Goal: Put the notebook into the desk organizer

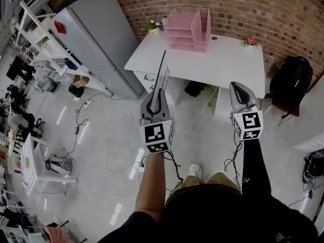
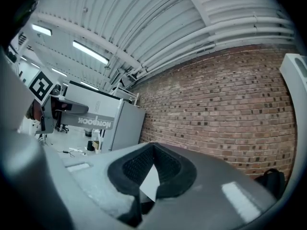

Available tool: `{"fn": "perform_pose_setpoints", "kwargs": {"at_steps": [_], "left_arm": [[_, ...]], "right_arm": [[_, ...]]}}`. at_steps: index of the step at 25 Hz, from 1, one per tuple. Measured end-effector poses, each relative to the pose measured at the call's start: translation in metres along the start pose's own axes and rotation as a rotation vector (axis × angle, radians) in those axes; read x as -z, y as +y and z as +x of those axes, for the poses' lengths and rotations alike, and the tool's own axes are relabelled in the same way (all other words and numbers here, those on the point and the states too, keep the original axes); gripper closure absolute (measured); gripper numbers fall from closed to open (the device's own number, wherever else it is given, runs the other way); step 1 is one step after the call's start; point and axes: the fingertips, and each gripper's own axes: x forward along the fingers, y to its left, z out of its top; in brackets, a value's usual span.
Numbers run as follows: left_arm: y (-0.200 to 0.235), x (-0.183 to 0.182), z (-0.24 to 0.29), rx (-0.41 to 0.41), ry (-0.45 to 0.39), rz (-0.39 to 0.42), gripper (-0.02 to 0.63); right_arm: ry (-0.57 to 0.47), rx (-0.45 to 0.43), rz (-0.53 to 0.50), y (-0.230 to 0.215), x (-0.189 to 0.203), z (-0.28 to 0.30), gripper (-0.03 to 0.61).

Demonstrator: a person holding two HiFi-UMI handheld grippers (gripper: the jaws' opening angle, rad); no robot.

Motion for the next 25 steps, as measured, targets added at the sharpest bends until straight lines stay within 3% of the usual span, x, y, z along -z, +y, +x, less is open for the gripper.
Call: {"fn": "perform_pose_setpoints", "kwargs": {"at_steps": [11,25], "left_arm": [[0.047,0.018,0.061,0.039,0.009,-0.008,0.600],[0.063,0.037,0.136,0.030,0.020,-0.024,0.600]], "right_arm": [[0.012,0.031,0.007,0.013,0.006,0.073,0.578],[-0.015,0.002,0.025,-0.007,0.019,0.155,0.578]]}}
